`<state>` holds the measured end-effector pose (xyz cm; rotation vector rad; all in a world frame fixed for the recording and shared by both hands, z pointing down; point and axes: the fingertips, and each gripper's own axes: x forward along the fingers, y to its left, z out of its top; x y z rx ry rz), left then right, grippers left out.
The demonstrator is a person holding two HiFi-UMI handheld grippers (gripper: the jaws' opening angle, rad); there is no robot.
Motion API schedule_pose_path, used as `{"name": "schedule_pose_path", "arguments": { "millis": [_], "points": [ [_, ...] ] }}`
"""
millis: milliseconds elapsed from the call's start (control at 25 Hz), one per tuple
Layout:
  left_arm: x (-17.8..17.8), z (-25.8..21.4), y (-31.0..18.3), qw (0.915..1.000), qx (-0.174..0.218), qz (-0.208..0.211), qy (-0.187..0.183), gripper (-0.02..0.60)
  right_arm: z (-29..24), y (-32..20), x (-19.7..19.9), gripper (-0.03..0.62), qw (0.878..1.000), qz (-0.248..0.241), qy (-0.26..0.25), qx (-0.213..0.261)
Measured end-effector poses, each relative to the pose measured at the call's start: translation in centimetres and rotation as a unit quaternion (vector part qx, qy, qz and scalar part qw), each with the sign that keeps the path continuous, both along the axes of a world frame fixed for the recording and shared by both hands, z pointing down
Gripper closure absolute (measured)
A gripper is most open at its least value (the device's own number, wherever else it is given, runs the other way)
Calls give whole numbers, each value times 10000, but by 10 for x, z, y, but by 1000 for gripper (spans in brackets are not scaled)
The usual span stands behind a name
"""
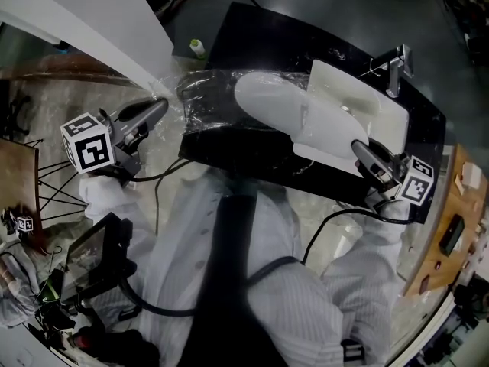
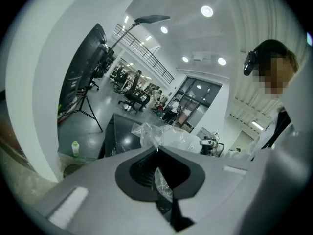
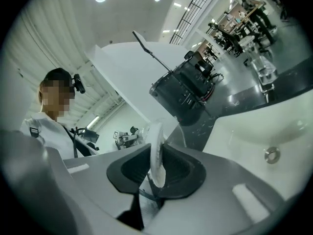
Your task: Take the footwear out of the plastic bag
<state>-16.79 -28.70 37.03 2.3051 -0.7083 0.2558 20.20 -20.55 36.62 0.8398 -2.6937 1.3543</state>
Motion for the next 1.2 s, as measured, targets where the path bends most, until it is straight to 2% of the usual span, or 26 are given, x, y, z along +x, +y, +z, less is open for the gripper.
{"name": "schedule_pose_path", "arguments": {
  "millis": [120,240,360,480,600,680,840,960,1040,1200],
  "points": [
    [-7,7,-9,9991,119,-323,-237,580,-2,0,18,516,9977,508,414,181],
    [-9,12,-22,9954,302,-751,-509,580,-5,-5,37,516,9866,1156,1066,436],
    [-10,13,-33,9870,513,-1288,-809,580,-10,-10,51,514,9640,1787,1836,709],
    [-7,11,-41,9755,696,-1886,-890,580,-21,-16,52,516,9341,2330,2477,1082],
    [1,4,-43,9628,959,-2402,-781,580,-33,-25,37,516,9065,2819,2815,1396],
    [7,0,-42,9547,1155,-2622,-799,580,-38,-33,20,516,8967,3096,2771,1526],
    [30,-7,-41,9470,1526,-2685,-887,578,-44,-46,-13,516,8895,3465,2412,1748],
    [48,-9,-36,9423,1864,-2592,-1009,578,-42,-47,-38,516,8882,3376,2461,1913],
    [56,-8,-32,9405,1987,-2534,-1085,578,-38,-46,-52,516,8926,3193,2495,1977],
    [64,-4,-26,9443,1914,-2485,-999,578,-32,-45,-61,519,9008,3020,2456,1925]
  ]
}}
